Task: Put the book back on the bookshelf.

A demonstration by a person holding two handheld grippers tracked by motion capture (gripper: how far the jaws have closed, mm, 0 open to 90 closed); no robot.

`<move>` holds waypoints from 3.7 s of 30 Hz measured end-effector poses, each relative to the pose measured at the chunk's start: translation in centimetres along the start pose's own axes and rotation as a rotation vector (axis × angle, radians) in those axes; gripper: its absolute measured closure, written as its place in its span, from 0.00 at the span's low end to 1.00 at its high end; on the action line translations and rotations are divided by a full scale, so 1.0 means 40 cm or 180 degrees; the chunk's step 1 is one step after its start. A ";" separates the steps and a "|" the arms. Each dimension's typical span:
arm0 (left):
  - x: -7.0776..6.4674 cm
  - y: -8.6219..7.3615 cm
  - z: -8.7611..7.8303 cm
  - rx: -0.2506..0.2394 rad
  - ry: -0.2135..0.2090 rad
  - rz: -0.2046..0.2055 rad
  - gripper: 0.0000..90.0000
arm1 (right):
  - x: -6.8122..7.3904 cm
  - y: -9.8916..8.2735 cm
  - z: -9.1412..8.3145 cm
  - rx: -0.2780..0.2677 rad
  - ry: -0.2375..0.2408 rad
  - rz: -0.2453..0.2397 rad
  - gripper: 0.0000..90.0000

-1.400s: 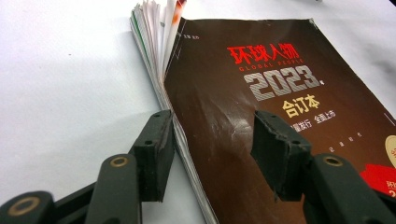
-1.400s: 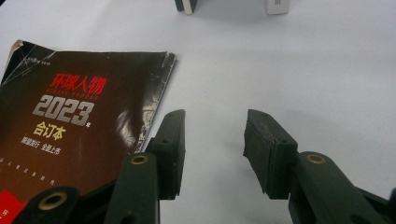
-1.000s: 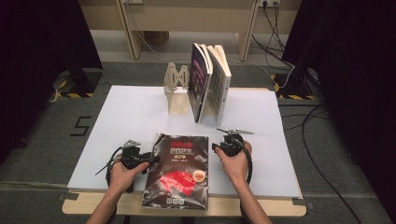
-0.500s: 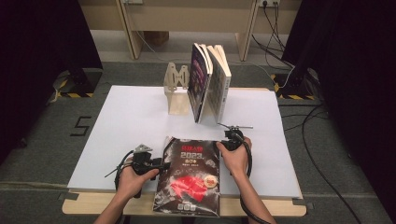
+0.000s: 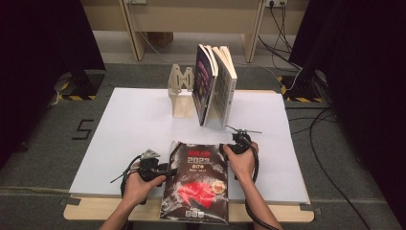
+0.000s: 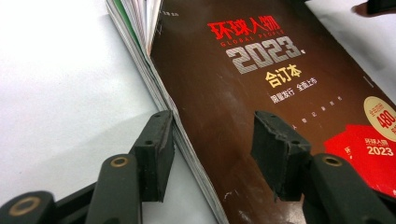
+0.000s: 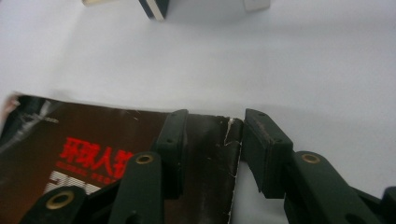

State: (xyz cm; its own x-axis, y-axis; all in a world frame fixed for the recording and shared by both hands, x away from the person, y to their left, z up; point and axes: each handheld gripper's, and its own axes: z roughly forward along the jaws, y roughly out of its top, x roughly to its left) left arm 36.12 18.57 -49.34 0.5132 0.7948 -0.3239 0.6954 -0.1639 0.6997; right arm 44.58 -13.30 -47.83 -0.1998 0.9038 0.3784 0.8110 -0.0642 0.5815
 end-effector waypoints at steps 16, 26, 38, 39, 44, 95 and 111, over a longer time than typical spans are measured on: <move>-0.007 -0.002 0.001 0.0007 0.0073 0.0099 0.55 | 0.006 -0.003 -0.035 0.0010 0.0397 0.0080 0.72; -0.010 -0.003 0.002 0.0004 0.0093 0.0123 0.55 | -0.011 -0.019 -0.028 0.0223 0.0452 0.0108 0.71; -0.012 -0.004 0.002 0.0002 0.0115 0.0159 0.55 | -0.008 -0.023 -0.029 0.0354 0.0460 0.0059 0.80; -0.012 -0.003 0.002 -0.0001 0.0107 0.0153 0.55 | -0.009 -0.022 -0.031 0.0343 0.0473 0.0070 0.82; -0.014 -0.003 0.001 0.0020 0.0105 0.0205 0.52 | -0.002 -0.018 -0.046 0.0280 0.0569 0.0070 0.92; -0.050 0.151 -0.078 -0.0693 -0.0117 0.0246 0.42 | 0.196 0.131 -0.204 -0.1055 0.0964 -0.0123 0.97; -0.070 0.207 -0.076 -0.0769 -0.0198 0.0293 0.37 | 0.235 0.174 -0.206 -0.1233 0.0904 -0.0182 0.97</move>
State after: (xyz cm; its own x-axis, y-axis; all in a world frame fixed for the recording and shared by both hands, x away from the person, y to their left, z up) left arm 38.92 16.74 -40.70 0.6039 0.7443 -0.2852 0.5078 -0.0836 0.8574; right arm 43.82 -8.74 -34.30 -0.4242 0.7626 0.4884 0.5405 -0.2194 0.8122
